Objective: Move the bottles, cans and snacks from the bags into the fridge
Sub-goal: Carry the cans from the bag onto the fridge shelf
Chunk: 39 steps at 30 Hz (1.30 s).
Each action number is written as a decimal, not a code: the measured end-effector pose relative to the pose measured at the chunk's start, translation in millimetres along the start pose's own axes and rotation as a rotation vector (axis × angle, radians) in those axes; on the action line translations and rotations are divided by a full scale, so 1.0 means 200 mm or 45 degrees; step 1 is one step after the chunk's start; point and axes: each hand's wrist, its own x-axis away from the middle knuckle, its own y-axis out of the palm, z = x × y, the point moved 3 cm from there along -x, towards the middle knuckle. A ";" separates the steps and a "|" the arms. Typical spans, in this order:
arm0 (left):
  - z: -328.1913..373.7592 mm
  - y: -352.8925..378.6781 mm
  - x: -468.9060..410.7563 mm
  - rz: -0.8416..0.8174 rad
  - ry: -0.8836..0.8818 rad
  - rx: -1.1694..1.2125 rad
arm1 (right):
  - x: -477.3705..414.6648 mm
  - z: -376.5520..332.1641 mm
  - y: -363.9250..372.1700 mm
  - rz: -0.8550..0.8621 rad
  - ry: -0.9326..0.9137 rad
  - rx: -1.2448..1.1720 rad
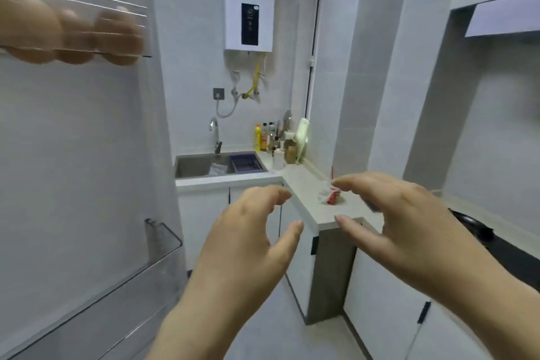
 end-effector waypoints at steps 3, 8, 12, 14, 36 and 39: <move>-0.01 0.18 -0.14 -0.118 0.078 0.099 | 0.03 0.16 0.02 -0.011 0.174 0.035; 0.01 0.48 -0.34 -0.293 0.227 0.261 | 0.11 0.36 0.06 -0.003 0.484 0.115; 0.09 0.75 -0.40 -0.460 0.318 0.398 | 0.26 0.50 0.07 -0.012 0.725 0.177; 0.17 0.87 -0.40 -0.552 0.373 0.451 | 0.36 0.57 0.04 -0.002 0.850 0.191; 1.37 1.96 -0.22 -0.904 0.631 0.665 | 1.37 1.58 -0.43 0.134 1.412 0.233; 1.48 2.09 -0.20 -0.957 0.646 0.661 | 1.45 1.70 -0.45 0.150 1.445 0.212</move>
